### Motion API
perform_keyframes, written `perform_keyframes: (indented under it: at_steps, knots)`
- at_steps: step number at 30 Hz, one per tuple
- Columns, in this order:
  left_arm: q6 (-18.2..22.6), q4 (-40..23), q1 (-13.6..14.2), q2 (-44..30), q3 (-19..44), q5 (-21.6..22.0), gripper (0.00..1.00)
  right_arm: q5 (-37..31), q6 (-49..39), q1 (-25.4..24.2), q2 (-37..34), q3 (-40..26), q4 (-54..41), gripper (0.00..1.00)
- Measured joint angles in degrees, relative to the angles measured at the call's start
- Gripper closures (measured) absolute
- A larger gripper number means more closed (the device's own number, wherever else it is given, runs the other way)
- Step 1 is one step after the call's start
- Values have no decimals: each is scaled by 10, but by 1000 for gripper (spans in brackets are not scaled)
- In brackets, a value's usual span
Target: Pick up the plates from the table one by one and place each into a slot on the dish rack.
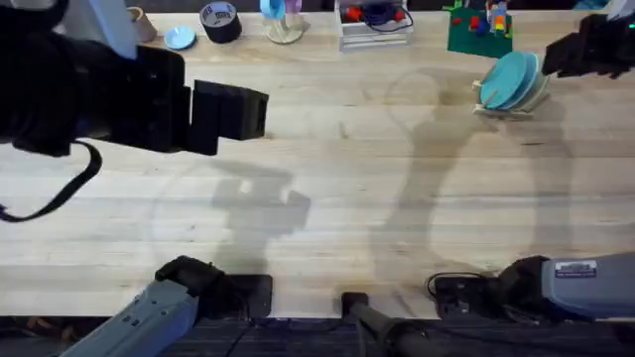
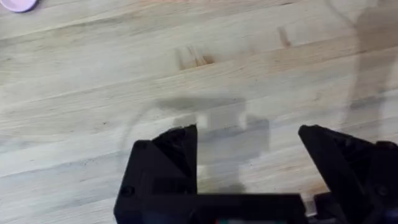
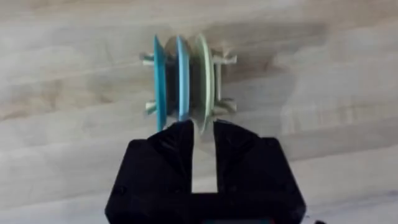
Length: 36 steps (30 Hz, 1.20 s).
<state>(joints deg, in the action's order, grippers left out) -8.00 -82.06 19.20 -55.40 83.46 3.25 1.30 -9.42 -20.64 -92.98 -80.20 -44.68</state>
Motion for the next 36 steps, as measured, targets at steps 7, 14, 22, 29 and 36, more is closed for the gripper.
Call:
perform_keyframes:
  at_steps: [7,14,22,29,36]
  knots:
    - [0,-2,0,0,0,0,5,0,0,0,89,-8,-70,704]
    - [0,-56,0,0,0,0,6,0,9,0,180,-11,-137,568]
    - [0,-148,0,1,-3,0,7,40,13,0,276,-11,-213,327]
    - [0,-148,0,1,-3,0,8,81,16,0,332,-12,-282,111]
    - [0,-148,0,1,-3,0,8,94,17,0,387,-12,-290,30]
